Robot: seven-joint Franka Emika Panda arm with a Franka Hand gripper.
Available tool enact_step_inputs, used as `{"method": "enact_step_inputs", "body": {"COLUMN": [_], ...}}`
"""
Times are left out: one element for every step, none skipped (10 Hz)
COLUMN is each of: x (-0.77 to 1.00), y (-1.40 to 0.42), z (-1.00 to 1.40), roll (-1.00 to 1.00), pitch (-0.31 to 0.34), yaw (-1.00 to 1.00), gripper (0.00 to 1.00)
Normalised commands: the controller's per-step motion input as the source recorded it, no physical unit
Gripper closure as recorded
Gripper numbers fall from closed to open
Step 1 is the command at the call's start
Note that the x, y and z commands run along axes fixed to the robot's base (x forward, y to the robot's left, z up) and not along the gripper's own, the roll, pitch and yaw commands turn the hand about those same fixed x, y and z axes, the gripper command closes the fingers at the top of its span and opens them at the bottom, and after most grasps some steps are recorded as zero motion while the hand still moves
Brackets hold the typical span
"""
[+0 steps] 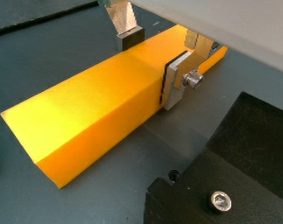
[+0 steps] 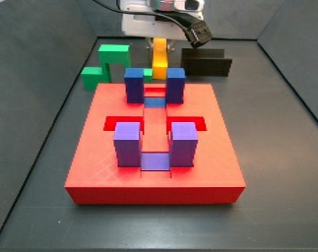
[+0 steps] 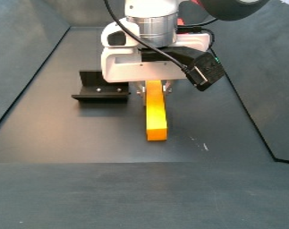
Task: Pick up the yellow object. Move up. Move to above the board. Insert the yellow object.
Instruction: Pick up the yellow object.
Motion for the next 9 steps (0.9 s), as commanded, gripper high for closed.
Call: {"method": "enact_step_inputs", "body": {"x": [0.00, 0.00, 0.00, 0.00, 0.00, 0.00, 0.00, 0.00, 0.00], "y": [0.00, 0.00, 0.00, 0.00, 0.00, 0.00, 0.00, 0.00, 0.00], "z": [0.00, 0.00, 0.00, 0.00, 0.00, 0.00, 0.00, 0.00, 0.00], "roll": [0.00, 0.00, 0.00, 0.00, 0.00, 0.00, 0.00, 0.00, 0.00], "pitch": [0.000, 0.000, 0.000, 0.000, 0.000, 0.000, 0.000, 0.000, 0.000], "yaw": [0.00, 0.00, 0.00, 0.00, 0.00, 0.00, 0.00, 0.00, 0.00], "gripper": [1.00, 1.00, 1.00, 1.00, 1.00, 1.00, 1.00, 1.00, 1.00]}}
